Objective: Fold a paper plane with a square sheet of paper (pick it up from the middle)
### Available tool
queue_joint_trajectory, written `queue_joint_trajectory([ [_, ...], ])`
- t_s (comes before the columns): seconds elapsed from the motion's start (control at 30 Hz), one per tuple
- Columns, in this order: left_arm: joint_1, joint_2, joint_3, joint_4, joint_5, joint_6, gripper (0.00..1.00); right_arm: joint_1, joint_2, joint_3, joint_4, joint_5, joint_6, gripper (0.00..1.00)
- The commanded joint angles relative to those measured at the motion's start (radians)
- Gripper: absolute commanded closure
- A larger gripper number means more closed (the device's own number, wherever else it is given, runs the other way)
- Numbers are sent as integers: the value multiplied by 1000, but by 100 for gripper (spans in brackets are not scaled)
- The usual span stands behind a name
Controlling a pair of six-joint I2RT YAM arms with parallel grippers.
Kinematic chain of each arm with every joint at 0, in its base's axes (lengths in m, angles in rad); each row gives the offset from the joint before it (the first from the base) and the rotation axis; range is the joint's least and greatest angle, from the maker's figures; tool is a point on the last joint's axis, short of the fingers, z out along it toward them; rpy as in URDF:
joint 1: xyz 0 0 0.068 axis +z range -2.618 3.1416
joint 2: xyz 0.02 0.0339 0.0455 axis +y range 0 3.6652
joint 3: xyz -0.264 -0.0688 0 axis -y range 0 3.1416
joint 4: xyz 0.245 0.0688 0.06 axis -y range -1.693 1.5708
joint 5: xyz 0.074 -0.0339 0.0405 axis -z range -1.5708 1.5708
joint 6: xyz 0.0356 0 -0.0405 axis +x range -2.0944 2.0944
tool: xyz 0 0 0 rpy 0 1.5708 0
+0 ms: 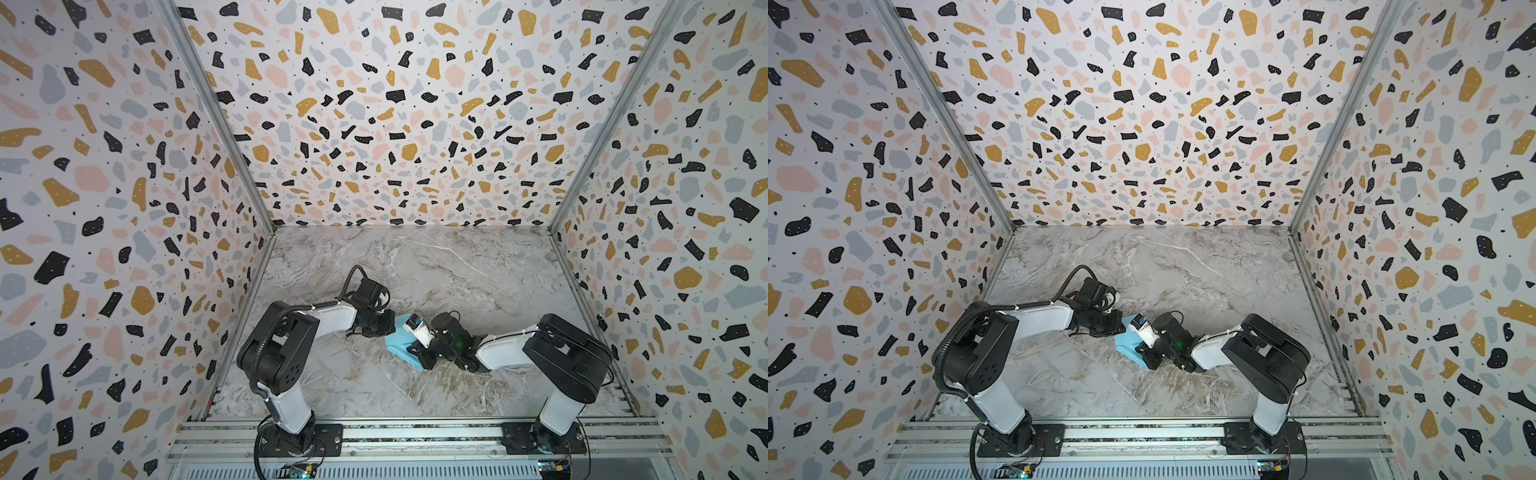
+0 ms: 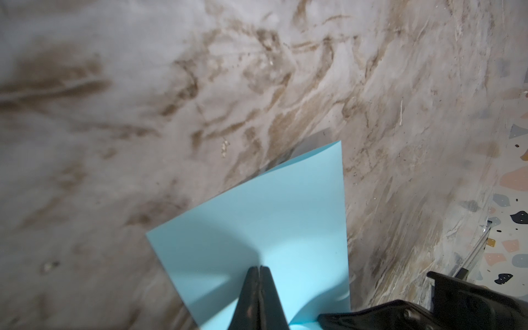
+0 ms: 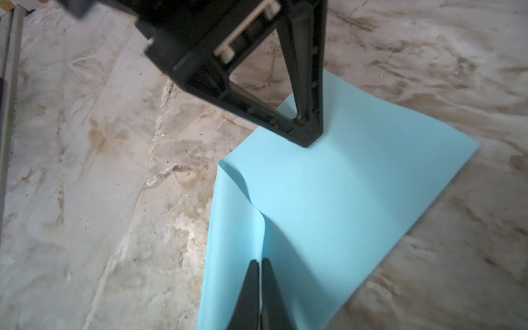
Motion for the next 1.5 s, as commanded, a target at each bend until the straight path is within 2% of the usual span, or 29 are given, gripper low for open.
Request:
queue_joint_trajectory([
  [0.0, -3, 25, -6, -27, -3, 18, 98, -4, 21, 27, -59, -31, -19, 93],
  [0.37, -3, 9, -4, -3, 8, -5, 97, -4, 13, 26, -76, -106, -23, 93],
  [1.07, -3, -20, -6, 7, 3, -23, 97, -10, 33, 42, -90, -73, 3, 93],
  [1.47, -3, 9, -17, -13, -23, 2, 99, -28, -23, 45, -94, -100, 22, 93],
])
